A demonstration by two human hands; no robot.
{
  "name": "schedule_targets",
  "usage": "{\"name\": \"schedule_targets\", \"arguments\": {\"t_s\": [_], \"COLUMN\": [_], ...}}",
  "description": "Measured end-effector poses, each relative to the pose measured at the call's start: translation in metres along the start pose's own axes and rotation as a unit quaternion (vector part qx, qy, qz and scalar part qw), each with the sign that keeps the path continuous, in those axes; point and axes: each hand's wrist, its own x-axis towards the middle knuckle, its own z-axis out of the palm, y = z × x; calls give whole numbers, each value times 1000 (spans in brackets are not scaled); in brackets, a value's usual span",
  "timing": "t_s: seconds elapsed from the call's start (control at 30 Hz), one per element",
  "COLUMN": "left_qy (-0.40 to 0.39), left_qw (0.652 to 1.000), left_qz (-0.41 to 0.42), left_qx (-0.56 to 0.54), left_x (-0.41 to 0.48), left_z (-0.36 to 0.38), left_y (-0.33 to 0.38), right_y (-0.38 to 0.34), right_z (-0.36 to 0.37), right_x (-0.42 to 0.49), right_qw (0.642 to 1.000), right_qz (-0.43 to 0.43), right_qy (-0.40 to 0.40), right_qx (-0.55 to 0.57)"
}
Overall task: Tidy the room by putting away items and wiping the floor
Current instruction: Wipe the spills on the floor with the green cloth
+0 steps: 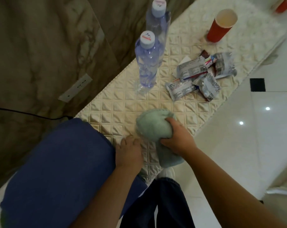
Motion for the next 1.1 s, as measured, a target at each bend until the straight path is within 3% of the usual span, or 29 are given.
{"name": "schedule_targets", "arguments": {"t_s": [0.23,0.47,0.63,0.83,1.1], "left_qy": [82,107,152,101,-7], "left_qw": [994,960,928,906,883], "left_qz": [63,184,227,325,400], "left_qx": [-32,-183,-253,-253,-244], "left_x": [-74,-157,-198,-223,-222], "left_z": [-68,-164,-205,-224,-242], "left_y": [9,41,72,153,330], "right_y": [4,24,49,84,159], "right_z": [-61,-123,-134,-142,-200], "right_x": [-116,-271,-378,-438,-434], "right_qw": [954,848,768,700,652], "right_qz": [73,158,234,278,289], "right_qy": [143,281,379,438,464], "right_qx": [254,420,460,491,525]}}
